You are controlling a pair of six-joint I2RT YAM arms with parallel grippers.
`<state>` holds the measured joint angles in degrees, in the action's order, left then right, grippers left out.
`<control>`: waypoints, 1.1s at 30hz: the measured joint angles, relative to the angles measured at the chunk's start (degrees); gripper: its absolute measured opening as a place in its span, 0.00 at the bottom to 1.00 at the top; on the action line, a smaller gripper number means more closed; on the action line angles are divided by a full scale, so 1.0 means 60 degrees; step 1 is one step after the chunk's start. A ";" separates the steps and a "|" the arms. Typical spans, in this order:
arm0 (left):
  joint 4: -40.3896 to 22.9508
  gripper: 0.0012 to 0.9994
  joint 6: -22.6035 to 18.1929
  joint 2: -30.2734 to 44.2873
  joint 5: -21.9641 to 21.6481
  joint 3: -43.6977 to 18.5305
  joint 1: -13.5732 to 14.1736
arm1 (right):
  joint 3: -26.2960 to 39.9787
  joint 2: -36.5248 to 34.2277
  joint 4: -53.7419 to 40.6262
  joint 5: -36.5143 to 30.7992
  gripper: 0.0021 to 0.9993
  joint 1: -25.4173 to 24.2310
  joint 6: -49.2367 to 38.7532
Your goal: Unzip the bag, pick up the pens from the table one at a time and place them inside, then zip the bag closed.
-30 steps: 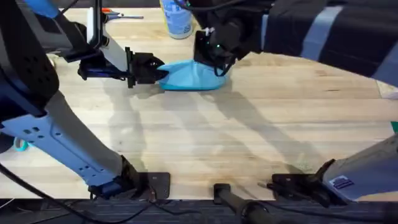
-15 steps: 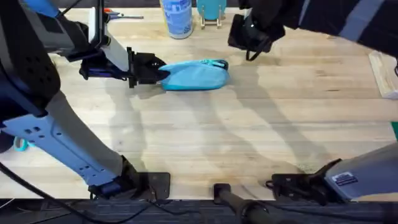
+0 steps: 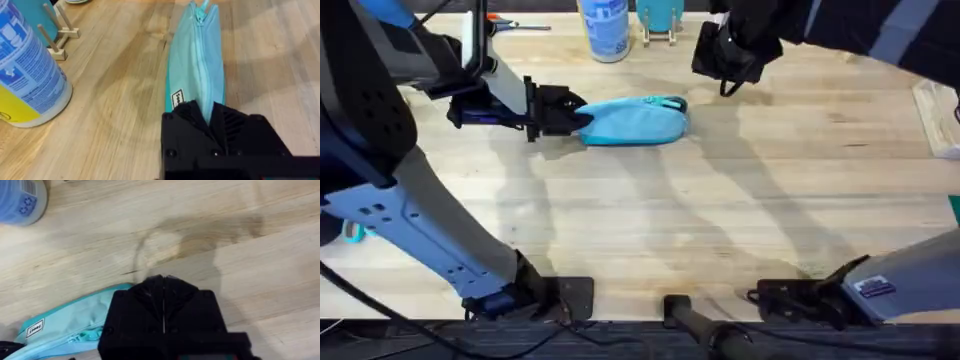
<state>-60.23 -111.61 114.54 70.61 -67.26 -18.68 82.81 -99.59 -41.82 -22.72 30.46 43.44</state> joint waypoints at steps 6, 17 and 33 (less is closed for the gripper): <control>-0.0079 0.04 0.0000 0.0000 -0.0004 0.0000 -0.0018 | 0.0000 0.0471 -0.0018 0.0282 0.80 0.0000 -0.0006; -0.0099 0.04 0.0000 0.0000 -0.0004 0.0000 -0.0018 | 0.0000 0.1209 -0.0033 0.2726 1.00 0.0000 -0.0099; -0.0097 0.04 0.0000 0.0000 -0.0004 0.0000 -0.0018 | 0.0000 0.1209 -0.0208 0.4692 1.00 0.0000 -0.1378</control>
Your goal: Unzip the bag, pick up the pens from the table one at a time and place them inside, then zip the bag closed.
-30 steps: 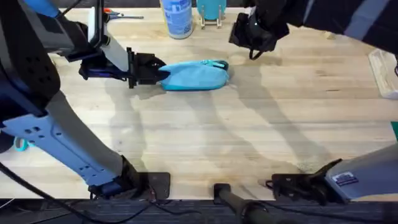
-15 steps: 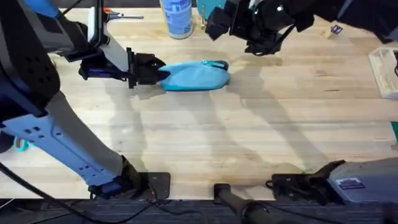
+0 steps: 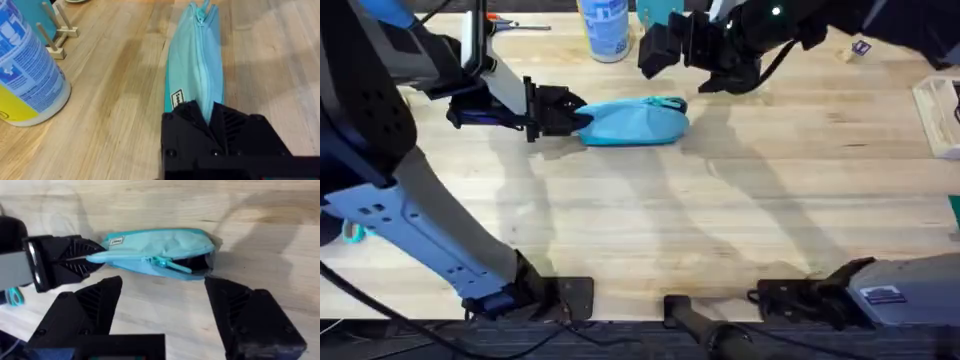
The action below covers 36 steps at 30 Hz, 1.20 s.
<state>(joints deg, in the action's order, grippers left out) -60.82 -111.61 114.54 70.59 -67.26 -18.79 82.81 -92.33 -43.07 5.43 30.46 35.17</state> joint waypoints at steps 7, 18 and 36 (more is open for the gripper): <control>0.0000 0.04 0.0000 0.0000 0.0000 0.0000 0.0000 | 0.0000 0.0000 -0.0406 0.0034 1.00 0.0000 -0.0373; -0.0014 0.95 0.0032 0.0000 0.0237 0.0000 -0.0124 | 0.0000 -0.0029 -0.0408 0.0033 1.00 0.0000 -0.0439; -0.1766 1.00 0.0039 0.0000 -0.0018 -0.0904 -0.0142 | 0.0000 -0.0071 -0.0598 0.0033 1.00 0.0000 -0.0439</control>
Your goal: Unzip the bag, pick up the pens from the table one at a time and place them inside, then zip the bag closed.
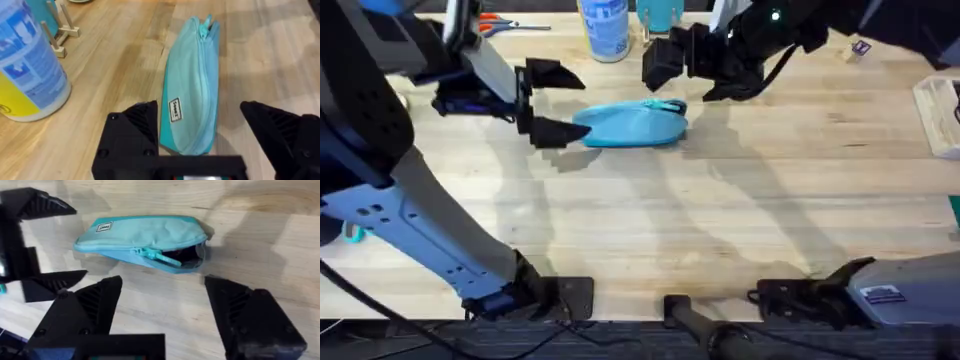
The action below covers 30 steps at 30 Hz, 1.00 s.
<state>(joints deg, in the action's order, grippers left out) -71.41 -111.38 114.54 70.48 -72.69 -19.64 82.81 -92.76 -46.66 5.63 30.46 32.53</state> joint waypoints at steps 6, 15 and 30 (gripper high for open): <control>-0.1213 0.99 -0.0009 -0.0076 -0.0640 -0.1124 0.0046 | 0.0000 -0.0001 -0.0002 0.0000 1.00 -0.0015 -0.0001; -0.1812 1.00 -0.0009 -0.0171 -0.1697 -0.2064 0.1080 | 0.0000 -0.0001 -0.0006 0.0018 1.00 -0.0215 0.0000; -0.1344 1.00 -0.0002 -0.0171 -0.2724 -0.2101 0.2329 | 0.0000 -0.0001 -0.0009 0.0284 1.00 -0.0226 -0.0222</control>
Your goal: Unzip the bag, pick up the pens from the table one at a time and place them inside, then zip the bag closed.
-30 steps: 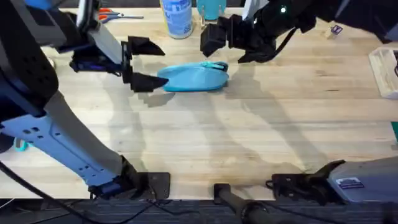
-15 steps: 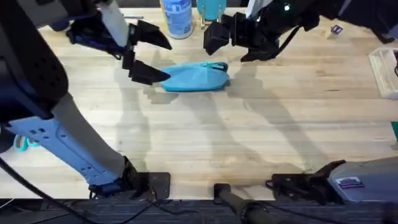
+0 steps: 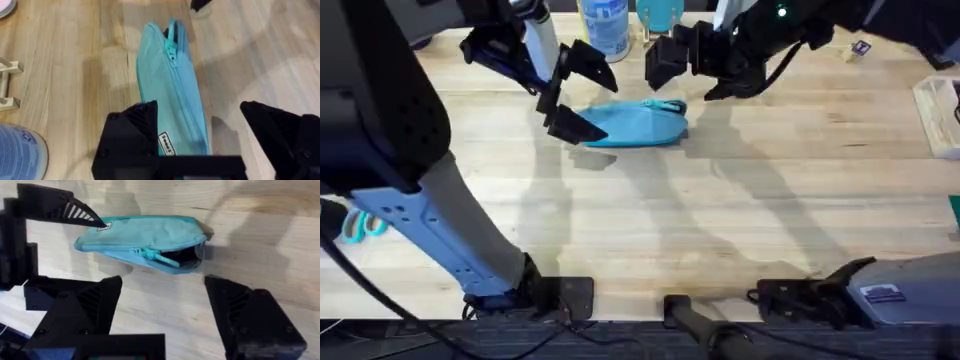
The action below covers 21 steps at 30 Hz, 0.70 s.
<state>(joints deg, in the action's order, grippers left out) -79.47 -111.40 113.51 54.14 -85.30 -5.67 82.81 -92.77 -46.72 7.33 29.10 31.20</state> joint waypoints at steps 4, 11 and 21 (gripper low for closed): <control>0.0230 1.00 -0.0007 0.0000 -0.0184 0.0000 0.0185 | 0.0000 0.0000 -0.0004 0.0000 1.00 0.0000 -0.0012; 0.1317 1.00 0.0692 0.0000 -0.0467 0.0000 0.0665 | 0.0000 0.0000 -0.0004 0.0000 1.00 0.0000 -0.0029; 0.1474 1.00 0.1331 0.0000 -0.0720 0.0000 0.1019 | 0.0000 0.0000 -0.0004 0.0000 1.00 0.0000 -0.0029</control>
<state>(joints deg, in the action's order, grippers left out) -70.63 -103.41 113.51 49.82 -85.30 0.45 82.81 -92.77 -46.74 7.33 29.10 31.03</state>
